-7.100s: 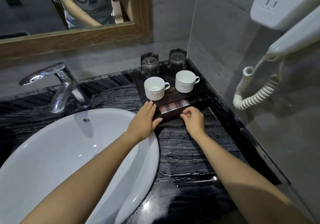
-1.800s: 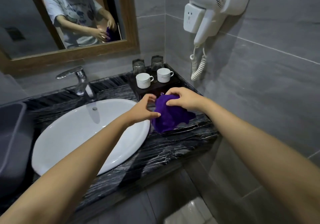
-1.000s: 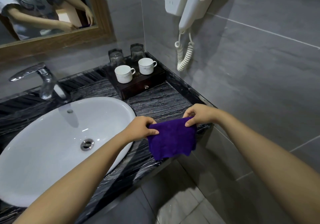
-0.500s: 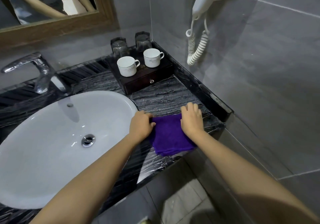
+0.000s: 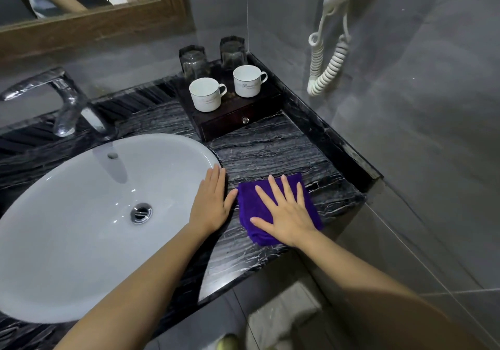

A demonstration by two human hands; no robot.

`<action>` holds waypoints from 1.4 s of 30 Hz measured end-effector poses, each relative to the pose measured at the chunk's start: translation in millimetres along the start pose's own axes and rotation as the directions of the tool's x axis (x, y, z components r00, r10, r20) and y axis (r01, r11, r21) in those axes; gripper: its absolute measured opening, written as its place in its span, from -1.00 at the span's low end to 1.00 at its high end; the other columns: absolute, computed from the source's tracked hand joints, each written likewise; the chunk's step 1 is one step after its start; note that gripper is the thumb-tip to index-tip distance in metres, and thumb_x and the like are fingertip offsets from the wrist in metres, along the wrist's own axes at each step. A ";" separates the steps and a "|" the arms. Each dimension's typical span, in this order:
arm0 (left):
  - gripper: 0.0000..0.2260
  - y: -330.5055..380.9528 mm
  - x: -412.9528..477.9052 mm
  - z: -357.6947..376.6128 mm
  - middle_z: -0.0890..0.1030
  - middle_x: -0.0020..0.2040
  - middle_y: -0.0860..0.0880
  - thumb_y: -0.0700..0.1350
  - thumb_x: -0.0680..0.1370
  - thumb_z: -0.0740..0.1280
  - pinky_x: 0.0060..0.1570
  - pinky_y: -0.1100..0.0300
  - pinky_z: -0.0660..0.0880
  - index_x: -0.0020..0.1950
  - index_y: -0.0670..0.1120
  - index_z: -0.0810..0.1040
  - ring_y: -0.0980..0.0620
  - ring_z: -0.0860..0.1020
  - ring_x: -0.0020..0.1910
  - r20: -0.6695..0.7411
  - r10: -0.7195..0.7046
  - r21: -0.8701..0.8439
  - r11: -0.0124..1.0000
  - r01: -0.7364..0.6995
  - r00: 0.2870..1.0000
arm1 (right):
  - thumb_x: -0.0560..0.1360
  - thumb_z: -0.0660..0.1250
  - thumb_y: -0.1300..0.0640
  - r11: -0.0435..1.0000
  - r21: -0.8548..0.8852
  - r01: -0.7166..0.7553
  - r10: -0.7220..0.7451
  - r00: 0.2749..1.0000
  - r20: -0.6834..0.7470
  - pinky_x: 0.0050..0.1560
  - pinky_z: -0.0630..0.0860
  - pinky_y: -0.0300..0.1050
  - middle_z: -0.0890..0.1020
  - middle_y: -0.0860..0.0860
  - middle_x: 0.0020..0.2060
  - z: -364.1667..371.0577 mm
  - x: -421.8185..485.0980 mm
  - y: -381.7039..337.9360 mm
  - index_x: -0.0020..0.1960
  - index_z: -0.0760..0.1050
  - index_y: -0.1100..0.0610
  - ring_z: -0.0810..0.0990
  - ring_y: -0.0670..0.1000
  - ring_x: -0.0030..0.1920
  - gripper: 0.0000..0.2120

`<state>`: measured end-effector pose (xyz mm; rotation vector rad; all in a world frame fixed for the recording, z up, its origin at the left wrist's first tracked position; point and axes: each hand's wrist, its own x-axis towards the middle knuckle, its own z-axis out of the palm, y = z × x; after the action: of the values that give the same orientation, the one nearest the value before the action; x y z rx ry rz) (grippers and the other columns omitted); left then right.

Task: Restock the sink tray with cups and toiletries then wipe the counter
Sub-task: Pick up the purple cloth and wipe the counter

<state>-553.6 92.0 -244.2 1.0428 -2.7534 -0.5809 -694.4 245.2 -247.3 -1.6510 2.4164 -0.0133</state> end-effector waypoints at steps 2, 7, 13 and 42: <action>-0.41 0.0 -0.3 1.1 -0.07 0.56 -0.14 0.09 0.60 0.06 0.49 0.08 -0.14 0.52 -0.17 -0.05 -0.07 -0.10 0.54 -0.022 0.012 -0.012 1.000 -0.012 1.000 | 0.43 -0.27 -0.42 1.000 -0.012 0.001 -0.002 1.000 -0.020 0.48 -0.28 0.28 -0.19 0.04 0.56 0.4 2.5 1.0 0.53 -0.21 -0.13 -0.27 0.16 0.54 -0.26; -0.39 -0.2 -0.6 3.4 -0.06 0.56 -0.15 0.11 0.59 0.06 0.46 0.17 -0.20 0.51 -0.19 -0.03 -0.07 -0.10 0.54 -0.045 0.025 -0.011 1.000 -0.026 0.999 | 0.59 -0.12 -0.22 1.000 0.012 0.018 -0.017 0.996 -0.083 0.50 -0.20 0.19 -0.06 -0.04 0.57 -1.2 18.1 5.5 0.54 -0.07 -0.13 -0.14 0.09 0.56 -0.45; -0.39 -1.3 -0.3 5.3 -0.05 0.56 -0.15 0.10 0.60 0.06 0.49 0.15 -0.18 0.51 -0.21 -0.03 -0.06 -0.10 0.54 -0.046 0.030 0.004 1.000 -0.030 0.998 | 0.63 -0.10 -0.12 0.995 0.097 -0.032 0.042 0.993 -0.109 0.52 -0.20 0.09 -0.02 -0.08 0.57 -5.8 51.6 5.6 0.55 -0.02 -0.08 -0.11 0.01 0.56 -0.50; -0.36 -3.2 -0.7 7.8 -0.05 0.56 -0.14 0.15 0.58 0.03 0.47 0.16 -0.16 0.51 -0.20 -0.03 -0.04 -0.10 0.54 -0.066 0.044 0.043 0.998 -0.041 0.997 | 0.56 -0.08 -0.26 0.986 0.079 -0.145 0.152 0.983 -0.101 0.53 -0.16 0.16 0.00 0.00 0.57 -13.2 28.5 64.4 0.54 0.02 -0.07 -0.11 0.16 0.55 -0.41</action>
<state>-553.2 92.6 -252.6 0.9911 -2.7333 -0.4754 -766.0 241.3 -247.4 -1.4715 2.5803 -0.1664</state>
